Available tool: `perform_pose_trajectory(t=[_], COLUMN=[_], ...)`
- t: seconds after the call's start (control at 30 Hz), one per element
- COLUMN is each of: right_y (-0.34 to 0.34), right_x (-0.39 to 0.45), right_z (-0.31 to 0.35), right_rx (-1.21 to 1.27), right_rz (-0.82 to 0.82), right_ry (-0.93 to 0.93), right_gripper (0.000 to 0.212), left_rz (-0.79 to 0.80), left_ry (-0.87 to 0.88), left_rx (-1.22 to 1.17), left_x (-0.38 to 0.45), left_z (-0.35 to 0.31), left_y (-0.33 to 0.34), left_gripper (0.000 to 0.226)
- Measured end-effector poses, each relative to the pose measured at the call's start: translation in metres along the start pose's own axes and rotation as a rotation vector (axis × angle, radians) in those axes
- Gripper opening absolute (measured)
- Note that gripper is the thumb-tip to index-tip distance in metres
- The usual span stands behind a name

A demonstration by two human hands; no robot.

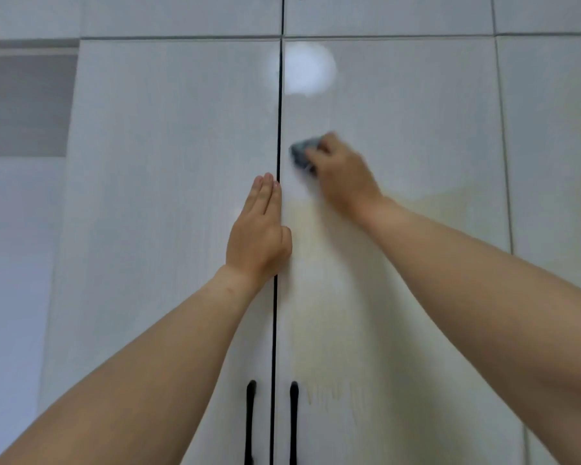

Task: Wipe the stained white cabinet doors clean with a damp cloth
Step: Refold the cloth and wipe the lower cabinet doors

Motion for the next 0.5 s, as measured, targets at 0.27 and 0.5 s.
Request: perform_pose_trajectory(t=[0.27,0.5], right_y=[0.013,-0.046], right_x=[-0.049,-0.069], right_z=[0.044,-0.064], right_rx=[0.085,-0.037], right_rz=[0.29,-0.177], right_ry=[0.021,0.676], right_gripper=[0.035,0.011], left_rz=[0.019,0.058], left_ry=[-0.056,-0.096], left_rx=[-0.013,0.04], left_x=[0.001,-0.001], left_z=[-0.004,-0.028], left_y=[0.005,0.001], left_gripper=[0.075,0.076])
Point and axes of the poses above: each hand's wrist, its own x-axis towards the middle knuckle, its own y-axis out of the palm, z = x × y, the point moved 7 cm from there along x, towards the middle knuckle, and after that the axes turned 5 degrees about -y, right-handed, at the moved point
